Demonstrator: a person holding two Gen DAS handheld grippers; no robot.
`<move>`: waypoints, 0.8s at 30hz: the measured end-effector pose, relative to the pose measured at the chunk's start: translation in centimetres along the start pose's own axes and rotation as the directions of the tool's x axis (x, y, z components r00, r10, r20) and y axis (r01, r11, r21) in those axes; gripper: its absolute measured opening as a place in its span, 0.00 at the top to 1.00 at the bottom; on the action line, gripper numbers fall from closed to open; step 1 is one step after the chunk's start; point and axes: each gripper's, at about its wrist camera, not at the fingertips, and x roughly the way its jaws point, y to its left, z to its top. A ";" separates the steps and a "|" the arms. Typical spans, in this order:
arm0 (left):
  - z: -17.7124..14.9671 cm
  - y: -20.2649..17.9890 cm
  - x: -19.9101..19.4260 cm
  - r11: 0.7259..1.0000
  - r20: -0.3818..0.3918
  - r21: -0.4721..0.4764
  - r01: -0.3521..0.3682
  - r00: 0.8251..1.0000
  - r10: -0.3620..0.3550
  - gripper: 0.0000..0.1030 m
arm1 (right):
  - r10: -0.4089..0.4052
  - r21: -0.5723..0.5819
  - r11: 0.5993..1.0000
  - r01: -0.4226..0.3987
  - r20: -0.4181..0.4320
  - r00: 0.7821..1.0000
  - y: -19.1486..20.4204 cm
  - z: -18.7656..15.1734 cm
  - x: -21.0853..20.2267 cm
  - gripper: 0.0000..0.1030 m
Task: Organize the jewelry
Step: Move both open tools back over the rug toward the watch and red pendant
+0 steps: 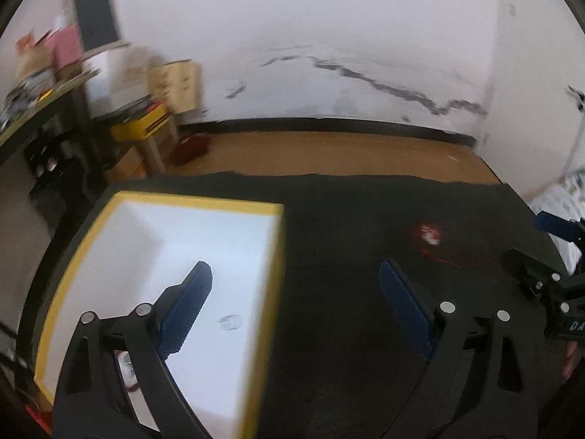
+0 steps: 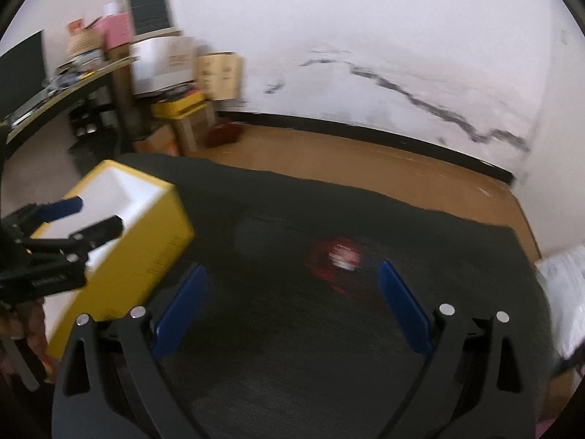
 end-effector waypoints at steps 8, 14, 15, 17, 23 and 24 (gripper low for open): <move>-1.5 -10.4 3.1 0.987 -0.030 0.125 0.096 0.995 -0.093 0.07 | -0.159 0.134 0.979 0.155 0.020 0.987 -11.7 -6.3 -1.8 0.10; -3.7 -15.3 5.3 0.975 -0.055 0.165 0.146 0.989 -0.139 0.07 | -0.239 0.176 0.955 0.239 -0.019 0.971 -16.9 -10.4 -0.9 0.10; -4.1 -16.0 5.5 0.974 -0.050 0.175 0.143 0.989 -0.136 0.07 | -0.242 0.190 0.951 0.243 -0.026 0.970 -17.6 -10.7 -0.8 0.10; -4.7 -17.2 6.2 0.970 -0.048 0.198 0.142 0.990 -0.135 0.07 | -0.232 0.224 0.946 0.233 -0.032 0.972 -19.2 -11.3 -0.6 0.09; -4.6 -19.1 8.0 0.972 -0.050 0.193 0.133 0.991 -0.126 0.06 | -0.203 0.276 0.935 0.222 -0.095 0.975 -21.4 -12.5 1.2 0.09; -4.6 -19.4 8.3 0.973 -0.051 0.188 0.132 0.991 -0.124 0.06 | -0.186 0.279 0.937 0.208 -0.102 0.977 -21.5 -12.7 1.5 0.09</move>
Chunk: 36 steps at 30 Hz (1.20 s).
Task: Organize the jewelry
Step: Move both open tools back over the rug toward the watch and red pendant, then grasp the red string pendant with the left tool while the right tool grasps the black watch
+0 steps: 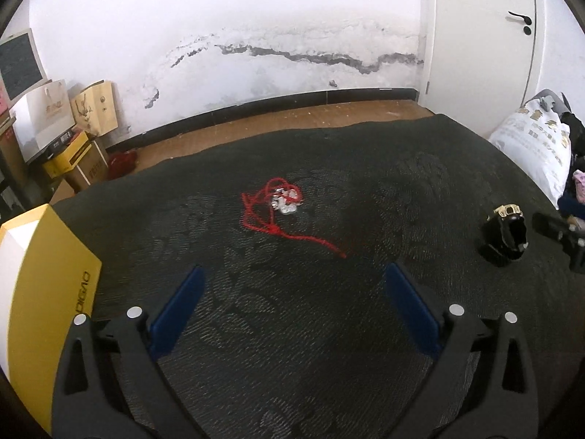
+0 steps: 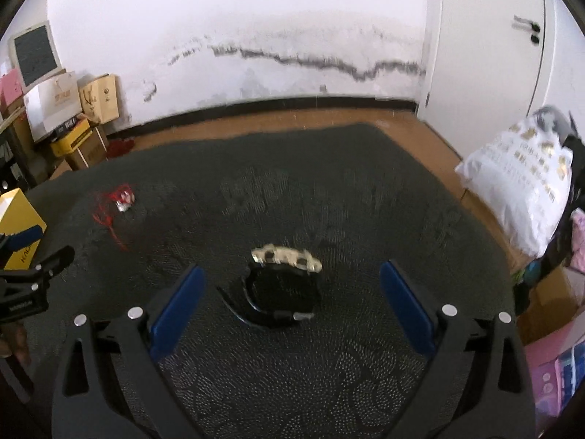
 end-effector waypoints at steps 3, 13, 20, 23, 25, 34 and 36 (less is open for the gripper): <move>0.1 -0.4 1.0 1.000 -0.013 -0.008 0.002 1.000 -0.002 0.06 | -0.008 -0.027 1.000 0.008 -0.016 1.000 0.4 -0.7 0.7 0.09; -1.1 -1.0 5.9 0.998 -0.118 -0.055 0.017 0.993 -0.023 0.06 | 0.014 -0.047 0.999 -0.018 -0.091 0.996 0.9 -2.1 3.6 0.09; -1.2 -0.7 7.5 0.998 -0.138 -0.066 0.006 0.990 -0.015 0.06 | 0.007 -0.064 0.998 -0.015 -0.117 0.993 1.2 -2.6 5.1 0.09; -1.1 -0.7 7.7 0.998 -0.139 -0.063 0.008 0.990 -0.016 0.06 | -0.007 -0.081 0.997 -0.002 -0.107 0.994 1.6 -3.1 6.0 0.05; -0.9 -0.6 7.9 0.998 -0.140 -0.064 0.008 0.990 -0.017 0.06 | -0.015 -0.063 0.998 0.007 -0.124 0.992 1.8 -2.4 6.4 0.05; 1.6 -0.2 10.5 0.999 -0.136 -0.042 0.019 0.990 -0.025 0.05 | -0.005 -0.070 0.998 -0.004 -0.135 0.991 1.7 -1.2 7.4 0.05; 2.7 0.0 11.6 0.999 -0.135 -0.034 0.025 0.990 -0.030 0.05 | -0.007 -0.068 0.998 -0.003 -0.139 0.990 1.7 -1.1 7.5 0.05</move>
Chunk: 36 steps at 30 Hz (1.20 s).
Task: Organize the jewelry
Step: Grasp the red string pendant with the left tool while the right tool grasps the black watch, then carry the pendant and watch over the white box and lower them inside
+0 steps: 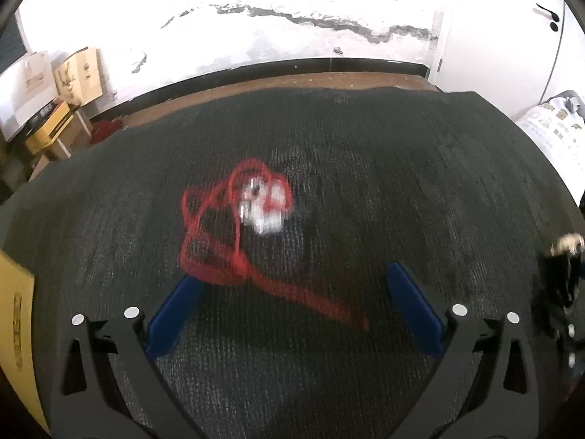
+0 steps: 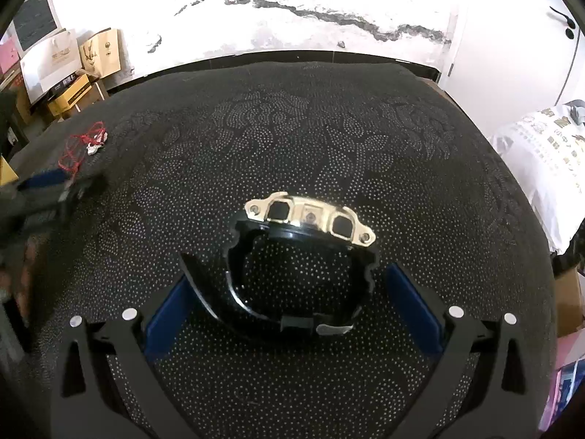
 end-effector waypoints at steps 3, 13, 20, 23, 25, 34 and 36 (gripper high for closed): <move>1.4 0.5 1.0 1.000 -0.002 -0.001 0.002 1.000 -0.002 0.05 | 0.008 -0.008 1.000 -0.008 0.005 1.000 0.0 0.2 0.0 0.05; 2.3 0.3 1.5 1.000 -0.002 0.001 0.001 1.000 -0.001 0.05 | 0.010 -0.012 1.000 -0.010 0.019 1.000 -0.3 -0.1 0.0 0.05; 2.1 0.2 0.8 1.000 0.030 0.001 -0.007 1.000 0.007 0.34 | 0.030 -0.031 0.999 -0.029 0.038 0.999 0.4 -0.2 -0.8 0.36; 2.1 -0.2 0.4 1.000 0.044 0.024 0.001 0.999 -0.002 0.65 | 0.032 -0.032 0.999 -0.031 0.036 0.999 0.4 -0.2 -0.9 0.38; 2.1 -0.4 0.3 0.999 0.047 0.036 -0.003 0.999 0.001 0.70 | 0.034 -0.028 0.999 -0.033 0.035 0.999 0.4 -0.2 -0.9 0.38; 1.3 -0.1 -0.7 0.999 0.033 0.041 0.003 0.999 -0.005 0.71 | 0.056 -0.014 0.998 -0.055 0.022 0.998 0.5 -0.1 -1.3 0.38; 0.9 -0.1 -1.2 0.999 0.022 0.038 0.007 1.000 -0.008 0.71 | 0.058 -0.020 0.998 -0.058 0.023 0.998 0.6 0.1 -1.5 0.39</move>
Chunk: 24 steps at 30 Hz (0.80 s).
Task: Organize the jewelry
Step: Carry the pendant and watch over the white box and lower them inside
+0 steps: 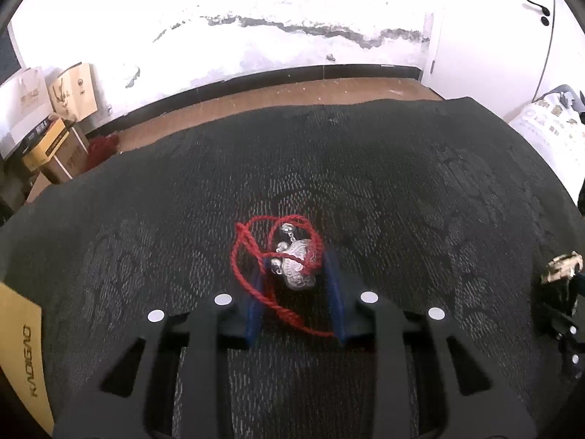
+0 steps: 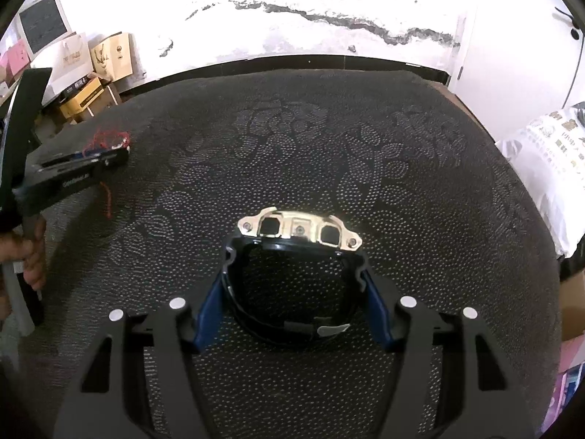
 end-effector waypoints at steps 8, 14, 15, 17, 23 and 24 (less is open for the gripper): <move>-1.7 -0.1 -3.7 1.000 -0.013 -0.001 0.008 1.000 -0.008 0.71 | 0.000 -0.025 1.000 0.001 0.035 0.999 1.4 1.2 -2.0 0.39; -1.8 0.9 -7.8 1.000 0.006 -0.014 0.005 1.000 -0.005 0.71 | 0.013 -0.058 0.998 -0.008 0.078 0.997 3.7 2.4 -4.4 0.39; -1.8 1.0 -8.5 1.000 0.008 -0.014 0.000 1.000 0.000 0.71 | 0.022 -0.063 0.998 -0.017 0.085 0.996 4.4 2.7 -5.0 0.39; -1.8 1.6 -10.0 1.000 0.014 -0.025 -0.006 1.000 0.006 0.71 | 0.035 -0.073 0.997 -0.028 0.093 0.995 5.4 3.0 -5.9 0.39; -2.0 3.9 -14.6 1.000 0.017 -0.008 -0.023 1.000 0.023 0.71 | 0.085 -0.143 0.988 -0.064 0.146 0.986 10.2 4.8 -9.6 0.38; -2.1 4.5 -15.5 1.000 0.023 -0.007 -0.027 0.999 0.027 0.71 | 0.092 -0.155 0.986 -0.068 0.152 0.984 11.1 5.0 -10.2 0.38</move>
